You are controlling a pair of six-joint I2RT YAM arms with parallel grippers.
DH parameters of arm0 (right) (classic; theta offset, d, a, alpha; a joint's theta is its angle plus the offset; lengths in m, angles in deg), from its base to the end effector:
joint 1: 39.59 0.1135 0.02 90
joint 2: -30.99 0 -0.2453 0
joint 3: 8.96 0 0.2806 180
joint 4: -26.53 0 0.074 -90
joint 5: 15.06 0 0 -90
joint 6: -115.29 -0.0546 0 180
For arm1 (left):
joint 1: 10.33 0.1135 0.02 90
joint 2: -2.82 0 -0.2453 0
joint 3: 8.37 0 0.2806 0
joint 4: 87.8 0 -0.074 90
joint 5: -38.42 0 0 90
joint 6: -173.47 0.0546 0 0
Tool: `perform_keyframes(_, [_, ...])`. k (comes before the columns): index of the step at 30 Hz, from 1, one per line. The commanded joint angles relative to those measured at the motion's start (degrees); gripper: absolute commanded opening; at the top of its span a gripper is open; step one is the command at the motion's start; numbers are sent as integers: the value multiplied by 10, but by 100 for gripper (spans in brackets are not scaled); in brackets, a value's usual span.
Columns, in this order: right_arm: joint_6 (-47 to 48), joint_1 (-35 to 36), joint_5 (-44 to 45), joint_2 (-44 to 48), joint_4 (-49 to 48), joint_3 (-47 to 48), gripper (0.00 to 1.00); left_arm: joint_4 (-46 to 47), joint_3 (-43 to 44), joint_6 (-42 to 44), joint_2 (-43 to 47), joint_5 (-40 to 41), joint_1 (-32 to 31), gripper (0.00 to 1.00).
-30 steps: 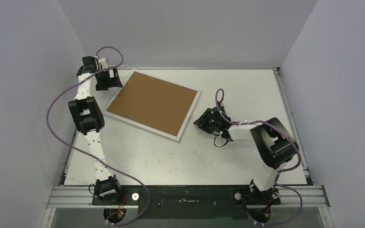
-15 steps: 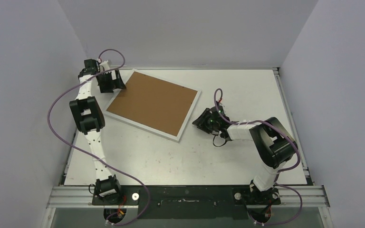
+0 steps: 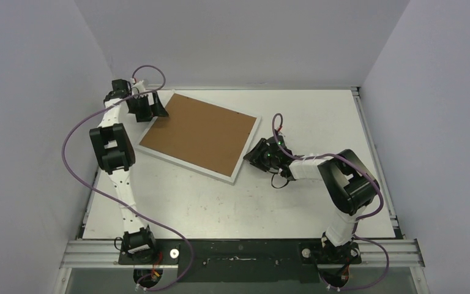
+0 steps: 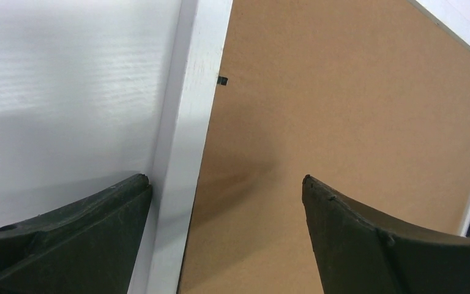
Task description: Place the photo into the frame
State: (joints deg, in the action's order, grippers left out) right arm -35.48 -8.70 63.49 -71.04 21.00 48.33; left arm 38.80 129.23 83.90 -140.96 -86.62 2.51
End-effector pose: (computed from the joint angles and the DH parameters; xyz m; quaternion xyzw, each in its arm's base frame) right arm 0.3113 0.1989 0.0753 0.1904 0.8795 0.3689 0.2327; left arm 0.5500 0.0932 0.1259 -0.0209 0.9234 -0.2596 0.2821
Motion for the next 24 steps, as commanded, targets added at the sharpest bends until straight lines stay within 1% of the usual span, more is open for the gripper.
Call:
perform_keyframes(1, [3, 8, 1, -33, 46, -13, 42, -50, -92, -31, 19, -63, -20, 91])
perform_keyframes(6, [3, 8, -9, -35, 34, -19, 42, -8, -170, -57, 74, -110, -27, 89])
perform_keyframes(13, [-1, 8, -16, -29, 18, -33, 43, 43, -250, -98, 155, -152, -29, 86])
perform_keyframes(15, [-1, 8, -20, -28, 16, -34, 43, 62, -265, -115, 167, -165, -31, 85])
perform_keyframes(19, [0, 7, -28, -23, 5, -44, 45, 67, -279, -132, 187, -190, -42, 83])
perform_keyframes(24, [2, 4, -34, -14, -11, -61, 48, 99, -315, -160, 252, -213, -57, 82])
